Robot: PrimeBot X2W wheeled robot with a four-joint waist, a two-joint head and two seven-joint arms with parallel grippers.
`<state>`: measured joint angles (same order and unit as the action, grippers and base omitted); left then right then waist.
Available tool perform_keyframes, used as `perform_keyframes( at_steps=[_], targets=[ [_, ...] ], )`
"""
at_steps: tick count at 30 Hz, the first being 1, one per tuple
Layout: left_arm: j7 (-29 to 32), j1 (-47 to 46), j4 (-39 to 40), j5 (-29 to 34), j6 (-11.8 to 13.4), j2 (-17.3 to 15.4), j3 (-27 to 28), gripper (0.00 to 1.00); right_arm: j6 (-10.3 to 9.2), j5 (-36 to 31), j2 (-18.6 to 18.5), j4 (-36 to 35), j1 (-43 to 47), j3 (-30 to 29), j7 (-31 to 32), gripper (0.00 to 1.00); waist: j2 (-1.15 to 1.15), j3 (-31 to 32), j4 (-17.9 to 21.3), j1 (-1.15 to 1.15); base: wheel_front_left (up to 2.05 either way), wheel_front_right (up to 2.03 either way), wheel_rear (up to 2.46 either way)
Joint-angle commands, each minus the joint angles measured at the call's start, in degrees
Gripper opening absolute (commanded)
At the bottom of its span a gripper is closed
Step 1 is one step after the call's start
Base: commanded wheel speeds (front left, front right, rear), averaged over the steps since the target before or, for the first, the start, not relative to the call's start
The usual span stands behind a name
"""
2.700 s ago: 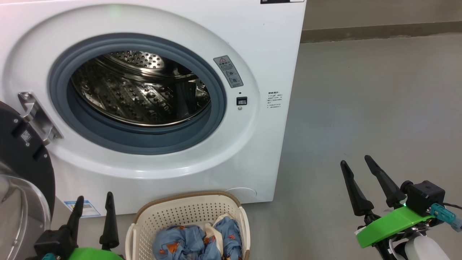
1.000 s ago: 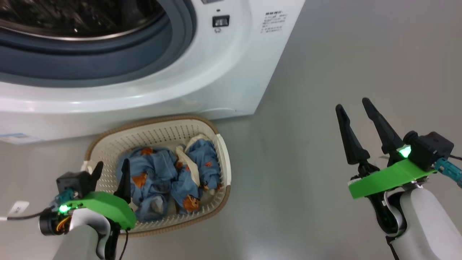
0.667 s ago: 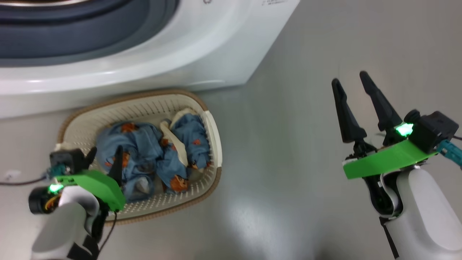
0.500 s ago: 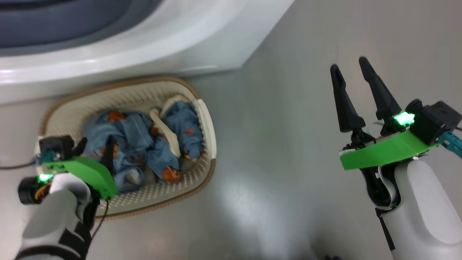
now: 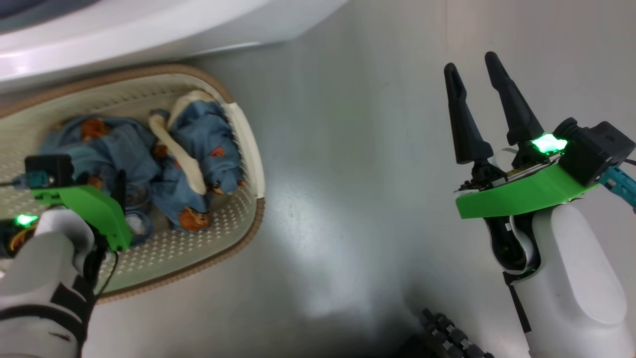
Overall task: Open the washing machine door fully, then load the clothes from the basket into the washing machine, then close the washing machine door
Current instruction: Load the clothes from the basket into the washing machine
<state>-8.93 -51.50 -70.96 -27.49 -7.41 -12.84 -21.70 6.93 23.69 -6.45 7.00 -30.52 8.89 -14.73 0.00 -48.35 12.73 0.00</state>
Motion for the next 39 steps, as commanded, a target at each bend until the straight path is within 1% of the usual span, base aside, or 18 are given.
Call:
perform_keyframes(
  at_steps=[1, 7, 12, 18, 19, 20, 21, 26, 30, 35, 39],
  targets=[
    [0.1, 0.2, -0.1, -0.3, -0.1, -2.3, 0.7, 1.00, 0.56, -0.7, 0.6, -1.5, 1.3, 1.2, -0.3, 1.00, 0.00, -2.5, 2.1, 0.00, 0.00, 0.00, 0.00],
    [3.5, -1.8, -2.0, -0.8, 0.1, -3.0, 0.1, 1.00, 0.56, -0.8, 1.4, -1.8, 0.9, 2.0, -0.3, 1.00, 0.00, -3.4, 3.7, 0.00, 0.00, 0.00, 0.00],
    [6.1, -1.9, -2.5, -0.7, 1.2, -3.7, -0.4, 1.00, 0.56, -0.7, 1.9, -2.0, 1.3, 2.5, -0.3, 1.00, 0.00, -3.7, 4.9, 0.00, 0.00, 0.00, 0.00],
    [11.9, -1.8, -2.9, -0.5, 1.9, -4.9, -1.4, 1.00, 0.56, -0.5, 2.4, -2.2, 1.6, 2.5, -0.3, 1.00, 0.00, -4.4, 6.0, 0.00, 0.00, 0.00, 0.00],
    [12.6, -1.8, -2.9, -0.4, 1.9, -5.0, -1.6, 0.67, 0.56, -0.5, 2.4, -2.2, 1.7, 2.5, -0.3, 1.00, 0.00, -4.4, 6.2, 0.00, 0.00, 0.00, 0.00],
    [12.7, -1.8, -2.9, -0.3, 1.8, -5.2, -1.8, 0.16, 0.56, -0.4, 2.4, -2.2, 1.7, 2.4, -0.3, 1.00, 0.00, -4.5, 6.3, 0.00, 0.00, 0.00, 0.00],
    [12.7, -1.8, -2.9, -0.3, 1.8, -5.4, -1.9, 0.00, 0.56, -0.4, 2.5, -2.2, 1.6, 2.4, -0.3, 1.00, 0.00, -4.5, 6.4, 0.00, 0.00, 0.00, 0.00],
    [12.4, -1.6, -2.9, -0.9, 1.3, -5.8, -2.0, 0.00, 0.56, -0.5, 2.7, -2.2, 1.8, 2.3, -0.3, 1.00, 0.00, -4.2, 6.9, 0.00, 0.00, 0.00, 0.00],
    [11.9, -1.3, -2.9, -1.8, 0.8, -5.3, -1.9, 0.00, 0.56, -0.6, 2.9, -2.0, 1.9, 2.0, -0.3, 1.00, 0.00, -3.1, 6.8, 0.00, 0.00, 0.00, 0.00],
    [10.2, 0.6, -3.0, -2.7, 0.2, -5.0, -2.2, 0.00, 0.56, -0.4, 3.0, -1.7, 1.8, 2.2, -0.3, 1.00, 0.00, -0.2, 6.3, 0.00, 0.00, 0.00, 0.00],
    [7.0, 2.3, -2.3, -3.9, 0.0, -4.1, -2.4, 0.00, 0.56, -0.3, 2.9, -1.1, 2.1, 2.2, -0.3, 1.00, 0.00, 2.9, 5.4, 0.00, 0.00, 0.00, 0.00]
  ],
)
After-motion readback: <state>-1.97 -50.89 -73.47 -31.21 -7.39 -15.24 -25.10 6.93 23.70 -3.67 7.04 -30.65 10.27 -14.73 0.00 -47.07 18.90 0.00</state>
